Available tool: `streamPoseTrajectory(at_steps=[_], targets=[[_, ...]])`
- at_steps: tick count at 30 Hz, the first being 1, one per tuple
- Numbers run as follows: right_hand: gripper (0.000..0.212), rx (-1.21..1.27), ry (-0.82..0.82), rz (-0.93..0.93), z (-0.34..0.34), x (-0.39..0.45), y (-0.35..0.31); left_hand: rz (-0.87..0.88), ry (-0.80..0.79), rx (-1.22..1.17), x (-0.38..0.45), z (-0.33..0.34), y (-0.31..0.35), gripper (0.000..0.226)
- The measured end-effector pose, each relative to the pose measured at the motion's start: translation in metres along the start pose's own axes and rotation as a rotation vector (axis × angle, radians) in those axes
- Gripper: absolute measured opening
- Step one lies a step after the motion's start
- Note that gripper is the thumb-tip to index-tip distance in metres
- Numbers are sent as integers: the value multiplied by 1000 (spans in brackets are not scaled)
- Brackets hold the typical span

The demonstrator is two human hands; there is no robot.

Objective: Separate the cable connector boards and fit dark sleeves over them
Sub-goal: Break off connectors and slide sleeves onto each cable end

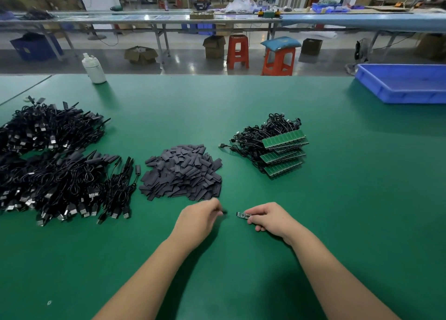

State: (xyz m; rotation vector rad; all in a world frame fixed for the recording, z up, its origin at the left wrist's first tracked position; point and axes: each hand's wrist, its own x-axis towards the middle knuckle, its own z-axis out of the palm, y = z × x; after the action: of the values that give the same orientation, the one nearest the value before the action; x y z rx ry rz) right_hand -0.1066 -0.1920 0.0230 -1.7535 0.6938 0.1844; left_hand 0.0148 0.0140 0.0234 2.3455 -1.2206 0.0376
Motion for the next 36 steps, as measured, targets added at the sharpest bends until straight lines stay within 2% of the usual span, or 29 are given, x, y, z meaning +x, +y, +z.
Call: streamPoseTrajectory(at_steps=[4,10,16,22,24,27,29,34,36], targets=[[23,29,-28,-9,-4,-1,1,151,-166,123,-14,10,5,26],[23,129,-44,-29,-11,-4,3,251,-102,143,-31,18,7,33],[25,173,-29,-23,-11,-5,8,88,-120,27,-35,18,4,34],[25,178,-40,-38,-12,-5,10,-71,-247,272,-21,20,6,51],[25,180,-38,-43,-12,-5,12,-75,-295,354,-15,16,10,44],[25,176,-48,-48,-11,-5,13,-50,-327,439,-6,7,13,22],[25,174,-60,-57,-10,-5,13,-22,-292,383,-4,7,10,20],[24,184,-91,-67,-12,-6,14,-98,-102,-120,-3,12,10,23],[24,176,-93,-72,-12,-7,14,-102,-86,-168,-1,15,16,21]])
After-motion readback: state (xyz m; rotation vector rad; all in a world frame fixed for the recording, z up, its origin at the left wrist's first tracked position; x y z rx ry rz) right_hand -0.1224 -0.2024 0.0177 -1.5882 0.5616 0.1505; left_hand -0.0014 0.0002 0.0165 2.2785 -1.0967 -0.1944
